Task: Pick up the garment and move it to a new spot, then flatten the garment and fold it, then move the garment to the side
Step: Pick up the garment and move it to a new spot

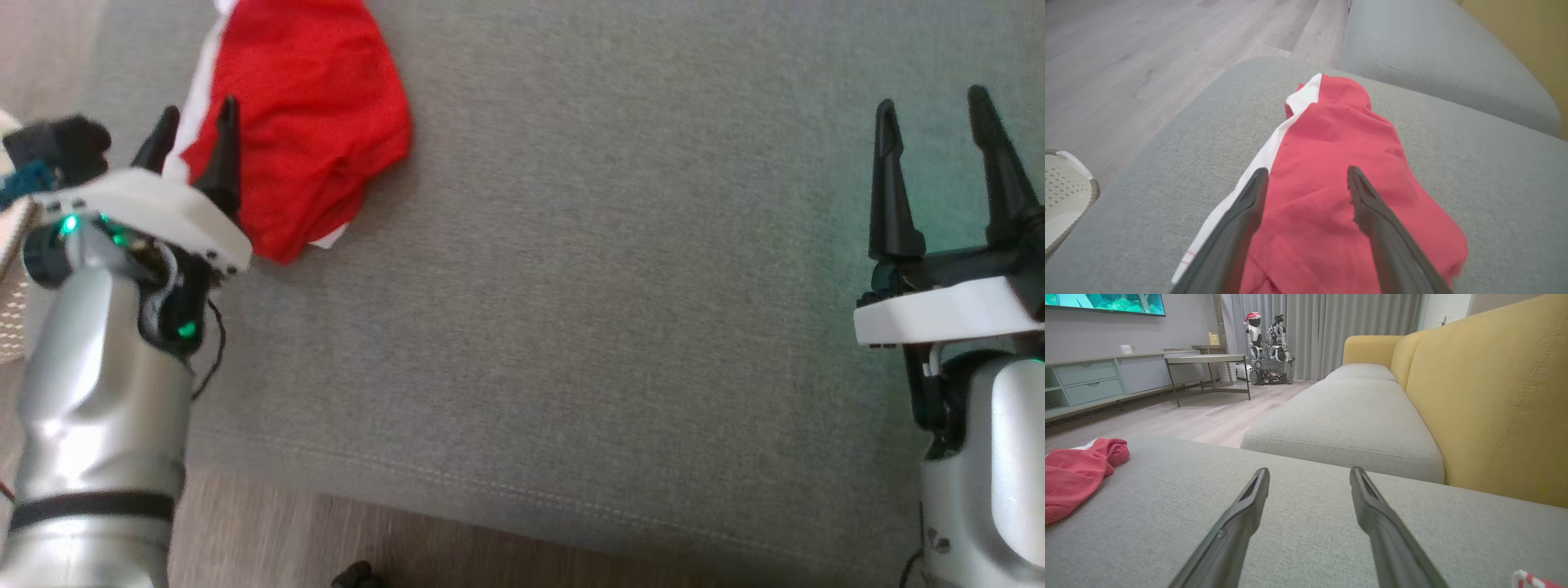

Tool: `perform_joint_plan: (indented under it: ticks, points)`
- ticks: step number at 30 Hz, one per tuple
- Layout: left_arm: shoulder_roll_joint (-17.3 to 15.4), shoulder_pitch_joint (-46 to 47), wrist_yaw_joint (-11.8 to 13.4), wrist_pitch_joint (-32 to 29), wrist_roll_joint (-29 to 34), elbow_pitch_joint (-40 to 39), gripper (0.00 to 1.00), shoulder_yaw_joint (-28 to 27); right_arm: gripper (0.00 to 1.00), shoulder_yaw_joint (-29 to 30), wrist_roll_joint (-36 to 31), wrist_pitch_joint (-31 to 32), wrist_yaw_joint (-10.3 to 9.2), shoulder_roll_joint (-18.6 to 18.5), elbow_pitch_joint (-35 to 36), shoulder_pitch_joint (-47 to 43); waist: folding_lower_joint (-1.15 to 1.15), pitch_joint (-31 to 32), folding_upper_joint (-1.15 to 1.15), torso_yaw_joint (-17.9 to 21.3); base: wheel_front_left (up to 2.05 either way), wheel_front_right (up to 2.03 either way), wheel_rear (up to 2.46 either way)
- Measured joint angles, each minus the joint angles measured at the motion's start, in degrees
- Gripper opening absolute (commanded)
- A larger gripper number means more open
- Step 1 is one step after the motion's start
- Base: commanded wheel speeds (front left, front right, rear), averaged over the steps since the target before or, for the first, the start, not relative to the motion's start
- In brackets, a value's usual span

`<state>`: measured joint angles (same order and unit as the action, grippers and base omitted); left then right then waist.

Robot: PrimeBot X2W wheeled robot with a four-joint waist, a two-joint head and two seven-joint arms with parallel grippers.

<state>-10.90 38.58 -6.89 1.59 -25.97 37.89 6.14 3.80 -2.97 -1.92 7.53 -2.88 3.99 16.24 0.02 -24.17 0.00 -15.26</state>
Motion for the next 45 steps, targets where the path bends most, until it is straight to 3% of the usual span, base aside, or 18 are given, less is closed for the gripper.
perform_joint_plan:
  ticks: [17,18,19,27,35,39,45]
  points:
    - [-2.09,10.68,-0.09,0.08,0.25,19.02,1.00,2.29,1.00,-1.18,-0.05,0.99,0.00,-0.03,1.57,0.87,-0.01,-3.71,0.00,3.87,0.00,0.00,0.00]
    - [-2.10,11.15,-0.10,0.01,0.25,20.05,0.43,2.47,1.00,-1.18,-0.04,0.96,0.00,-0.03,1.55,0.87,-0.02,-3.74,0.00,3.94,0.00,0.00,0.00]
    - [-2.10,11.53,-0.18,0.01,0.24,20.83,0.00,2.57,1.00,-1.18,-0.03,0.93,0.00,-0.03,1.52,0.87,-0.02,-3.74,0.00,3.99,0.00,0.00,0.00]
    - [-2.09,12.23,-0.24,7.35,-0.90,20.98,0.00,3.61,1.00,-1.11,2.01,-1.04,0.00,-0.03,-1.08,0.86,-0.02,-1.20,0.00,4.29,0.00,0.00,0.00]
    - [-2.49,12.17,-0.24,11.96,-2.45,10.71,0.00,4.24,1.00,-1.21,4.89,-3.66,0.00,-0.02,-4.33,0.64,-0.02,4.10,0.00,5.35,0.00,0.00,0.00]
    - [-2.56,11.73,-0.24,10.94,-2.20,3.36,0.00,6.47,1.00,-1.24,6.02,-4.75,0.00,-0.02,-5.36,0.52,-0.02,6.28,0.00,6.88,0.00,0.00,0.00]
    - [-0.76,8.06,0.81,3.44,-0.16,-9.03,0.00,12.05,1.00,-1.56,7.27,-5.77,0.00,0.00,-5.80,0.26,-0.02,7.87,0.00,10.79,0.00,0.00,0.00]
